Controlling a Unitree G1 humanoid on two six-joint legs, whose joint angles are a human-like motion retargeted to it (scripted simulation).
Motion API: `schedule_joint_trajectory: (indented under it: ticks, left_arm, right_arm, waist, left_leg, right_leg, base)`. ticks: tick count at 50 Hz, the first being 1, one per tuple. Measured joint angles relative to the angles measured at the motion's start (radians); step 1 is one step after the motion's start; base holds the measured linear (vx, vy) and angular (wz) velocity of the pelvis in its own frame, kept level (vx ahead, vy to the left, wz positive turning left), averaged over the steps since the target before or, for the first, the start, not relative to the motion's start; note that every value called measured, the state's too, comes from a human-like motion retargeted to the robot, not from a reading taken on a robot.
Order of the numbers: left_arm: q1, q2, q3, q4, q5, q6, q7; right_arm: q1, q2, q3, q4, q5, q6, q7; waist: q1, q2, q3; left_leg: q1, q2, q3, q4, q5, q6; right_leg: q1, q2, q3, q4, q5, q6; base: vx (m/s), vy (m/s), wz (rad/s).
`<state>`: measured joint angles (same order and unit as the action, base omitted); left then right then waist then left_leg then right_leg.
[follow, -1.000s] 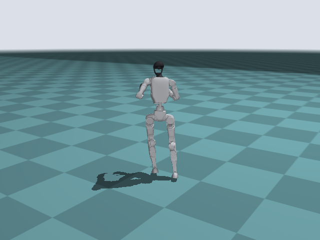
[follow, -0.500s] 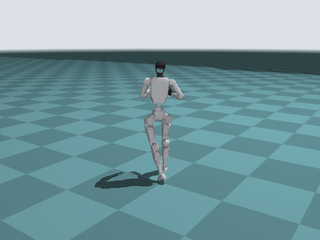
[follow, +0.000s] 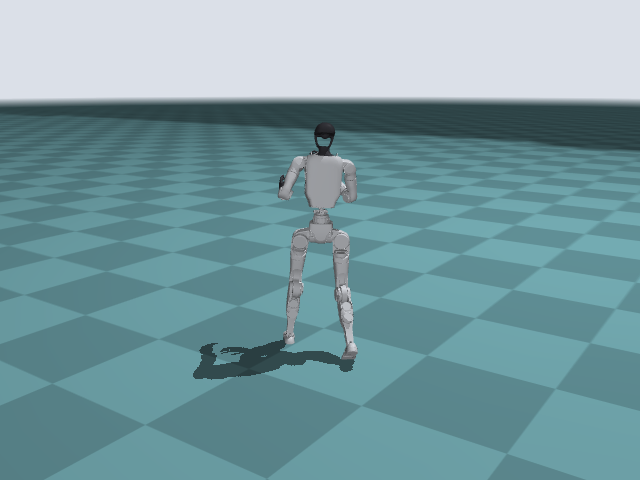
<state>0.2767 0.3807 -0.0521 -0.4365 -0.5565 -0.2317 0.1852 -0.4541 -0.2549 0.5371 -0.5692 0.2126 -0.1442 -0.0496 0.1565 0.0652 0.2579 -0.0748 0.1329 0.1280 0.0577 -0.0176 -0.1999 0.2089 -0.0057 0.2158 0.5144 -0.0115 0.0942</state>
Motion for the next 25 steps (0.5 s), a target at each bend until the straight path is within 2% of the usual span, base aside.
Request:
schedule_joint_trajectory:
  ticks: [3, 5, 7, 8, 10, 13, 15, 17, 20, 22, 23, 25]
  left_arm:
    - [-0.330, 0.000, -0.126, 0.132, 0.093, 0.038, 0.092]
    - [-0.549, 0.011, -0.201, 0.165, 0.171, 0.056, 0.127]
    - [-0.736, 0.001, -0.234, 0.152, 0.228, 0.052, 0.104]
    - [-0.812, -0.010, -0.239, 0.139, 0.249, 0.046, 0.089]
    - [-0.936, -0.030, -0.245, 0.117, 0.284, 0.032, 0.090]
    - [-1.043, -0.069, -0.274, 0.117, 0.292, 0.010, 0.111]
    - [-1.069, -0.101, -0.300, 0.129, 0.236, -0.008, 0.095]
    - [-1.046, -0.118, -0.326, 0.135, 0.184, -0.009, 0.062]
    - [-0.942, -0.099, -0.363, 0.113, 0.170, 0.013, 0.020]
    - [-0.838, -0.054, -0.361, 0.091, 0.194, 0.031, -0.011]
    - [-0.786, -0.031, -0.344, 0.086, 0.208, 0.038, -0.020]
    - [-0.664, -0.009, -0.288, 0.084, 0.202, 0.056, -0.010]
  right_arm:
    - [0.113, -0.036, -0.026, 0.072, 0.002, 0.016, -0.033]
    - [0.233, -0.058, -0.062, 0.095, 0.045, 0.018, -0.029]
    - [0.353, -0.109, -0.117, 0.059, 0.119, 0.003, 0.020]
    - [0.404, -0.149, -0.147, 0.029, 0.157, -0.006, 0.047]
    - [0.490, -0.242, -0.210, -0.026, 0.228, -0.017, 0.088]
    - [0.601, -0.349, -0.295, -0.067, 0.333, -0.029, 0.112]
    - [0.666, -0.379, -0.339, -0.062, 0.392, -0.035, 0.107]
    - [0.720, -0.374, -0.375, -0.036, 0.399, -0.038, 0.082]
    - [0.763, -0.324, -0.409, 0.019, 0.323, -0.022, 0.046]
    - [0.740, -0.273, -0.400, 0.074, 0.252, -0.003, 0.041]
    - [0.708, -0.251, -0.386, 0.110, 0.229, 0.000, 0.035]
    - [0.606, -0.213, -0.336, 0.200, 0.207, 0.004, 0.008]
  waist:
    - [-0.042, -0.075, 0.084]
    - [-0.080, -0.108, 0.117]
    - [-0.127, -0.093, 0.120]
    - [-0.158, -0.078, 0.114]
    - [-0.231, -0.046, 0.089]
    - [-0.330, -0.001, 0.022]
    - [-0.365, 0.013, -0.022]
    - [-0.370, 0.009, -0.048]
    - [-0.342, -0.029, -0.057]
    - [-0.310, -0.059, -0.042]
    - [-0.293, -0.053, -0.025]
    - [-0.255, -0.006, 0.027]
  left_leg:
    - [-0.041, -0.101, 0.008, 0.273, -0.169, 0.144]
    - [-0.099, -0.131, 0.011, 0.481, -0.284, 0.190]
    - [-0.092, -0.115, 0.022, 0.547, -0.347, 0.155]
    - [-0.071, -0.104, 0.030, 0.539, -0.361, 0.129]
    - [-0.016, -0.091, 0.054, 0.474, -0.341, 0.101]
    - [0.080, -0.100, 0.072, 0.301, -0.230, 0.069]
    - [0.152, -0.129, 0.071, 0.192, -0.135, 0.055]
    - [0.218, -0.165, 0.054, 0.140, -0.038, 0.050]
    - [0.265, -0.228, -0.014, 0.221, 0.063, 0.056]
    - [0.223, -0.274, -0.070, 0.437, 0.067, 0.044]
    - [0.180, -0.273, -0.084, 0.586, 0.051, 0.030]
    - [0.087, -0.208, -0.062, 0.885, -0.013, 0.047]
  right_leg:
    - [-0.137, -0.082, -0.048, 0.442, -0.188, -0.116]
    - [-0.245, -0.138, -0.101, 0.646, -0.306, -0.188]
    - [-0.339, -0.147, -0.155, 0.699, -0.362, -0.227]
    - [-0.376, -0.134, -0.174, 0.676, -0.379, -0.222]
    - [-0.432, -0.097, -0.206, 0.546, -0.381, -0.196]
    - [-0.453, -0.057, -0.300, 0.163, -0.275, -0.057]
    - [-0.433, -0.053, -0.404, -0.113, -0.194, 0.048]
    - [-0.395, -0.047, -0.517, -0.309, -0.124, 0.119]
    - [-0.318, -0.034, -0.593, -0.431, -0.031, 0.145]
    - [-0.259, -0.031, -0.545, -0.423, -0.023, 0.092]
    - [-0.237, -0.020, -0.521, -0.394, -0.078, 0.033]
    - [-0.227, 0.019, -0.463, -0.263, -0.220, -0.103]
  base:
    - [0.69, 0.32, 0.32]
    - [0.68, 0.22, 0.29]
    - [0.73, 0.19, -0.11]
    - [0.75, 0.18, -0.34]
    - [0.76, 0.16, -0.43]
    - [0.81, 0.09, -0.51]
    - [0.88, 0.00, -0.84]
    - [0.90, -0.06, -1.16]
    - [0.88, -0.08, -1.41]
    - [0.84, -0.03, -1.56]
    - [0.79, 0.03, -1.66]
    - [0.75, 0.09, -1.82]
